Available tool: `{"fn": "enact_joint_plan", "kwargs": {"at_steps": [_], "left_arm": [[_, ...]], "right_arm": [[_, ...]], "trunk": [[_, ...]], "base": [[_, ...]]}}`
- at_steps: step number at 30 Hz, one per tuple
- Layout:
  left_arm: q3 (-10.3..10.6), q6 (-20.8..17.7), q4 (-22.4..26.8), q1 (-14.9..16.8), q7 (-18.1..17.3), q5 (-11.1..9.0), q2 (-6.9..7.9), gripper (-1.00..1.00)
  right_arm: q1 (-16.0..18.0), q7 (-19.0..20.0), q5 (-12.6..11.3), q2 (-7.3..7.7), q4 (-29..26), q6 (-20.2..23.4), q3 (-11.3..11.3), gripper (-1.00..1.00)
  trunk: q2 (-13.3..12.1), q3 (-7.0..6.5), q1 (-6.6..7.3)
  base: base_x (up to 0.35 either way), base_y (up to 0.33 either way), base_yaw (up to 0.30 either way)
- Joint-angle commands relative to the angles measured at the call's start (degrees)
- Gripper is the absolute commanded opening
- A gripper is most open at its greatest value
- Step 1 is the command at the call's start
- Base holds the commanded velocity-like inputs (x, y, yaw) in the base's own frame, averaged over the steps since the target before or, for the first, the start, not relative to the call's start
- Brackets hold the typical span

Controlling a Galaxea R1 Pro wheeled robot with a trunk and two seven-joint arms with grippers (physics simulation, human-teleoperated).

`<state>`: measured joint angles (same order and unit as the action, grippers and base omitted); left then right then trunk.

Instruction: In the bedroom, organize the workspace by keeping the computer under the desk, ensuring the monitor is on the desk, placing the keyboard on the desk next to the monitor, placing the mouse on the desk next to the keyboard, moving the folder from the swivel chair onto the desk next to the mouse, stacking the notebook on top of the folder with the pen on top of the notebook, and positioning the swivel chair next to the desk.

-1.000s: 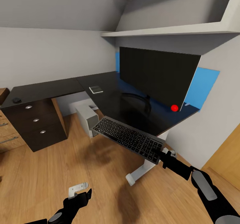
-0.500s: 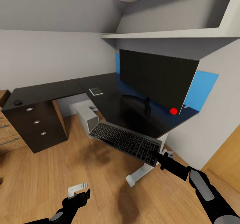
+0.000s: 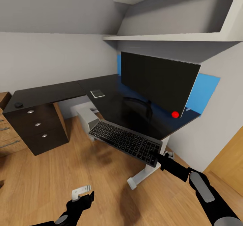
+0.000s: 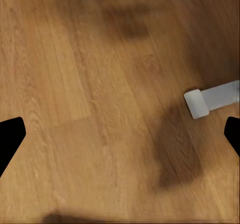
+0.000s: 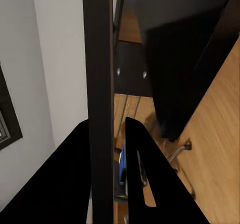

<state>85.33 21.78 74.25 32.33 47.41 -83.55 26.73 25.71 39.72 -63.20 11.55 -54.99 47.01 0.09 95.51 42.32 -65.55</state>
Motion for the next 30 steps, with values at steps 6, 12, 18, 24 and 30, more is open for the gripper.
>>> {"fn": "enact_joint_plan", "kwargs": {"at_steps": [6,12,18,24,30], "left_arm": [[0.56,2.21,-1.15,0.10,0.04,-0.14,-0.86,1.00],[0.62,2.80,-1.28,0.10,0.05,-0.12,-0.89,1.00],[0.63,2.83,-1.37,0.10,0.05,-0.20,-0.96,1.00],[0.63,2.83,-1.39,0.10,0.11,-0.20,-0.98,1.00],[0.63,2.83,-1.39,0.10,0.13,-0.21,-0.89,1.00]], "right_arm": [[0.04,0.18,-0.26,-0.35,0.06,0.11,0.08,-1.00],[0.04,0.26,-0.26,-0.39,0.04,0.10,0.11,-1.00],[0.04,0.19,-0.26,-0.42,-0.14,0.10,0.09,-1.00],[0.04,0.16,-0.26,-0.40,-0.20,0.10,0.09,-1.00],[0.04,0.29,-0.21,-0.39,0.15,0.16,-0.19,-1.00]], "trunk": [[-2.39,-1.03,1.33],[-4.80,-2.11,2.65],[-7.21,-3.19,3.96],[-9.61,-4.26,5.28],[-12.02,-5.34,6.60]], "base": [[0.000,0.000,0.000],[0.000,0.000,0.000],[0.000,0.000,0.000],[0.000,0.000,0.000],[0.000,0.000,0.000]]}}
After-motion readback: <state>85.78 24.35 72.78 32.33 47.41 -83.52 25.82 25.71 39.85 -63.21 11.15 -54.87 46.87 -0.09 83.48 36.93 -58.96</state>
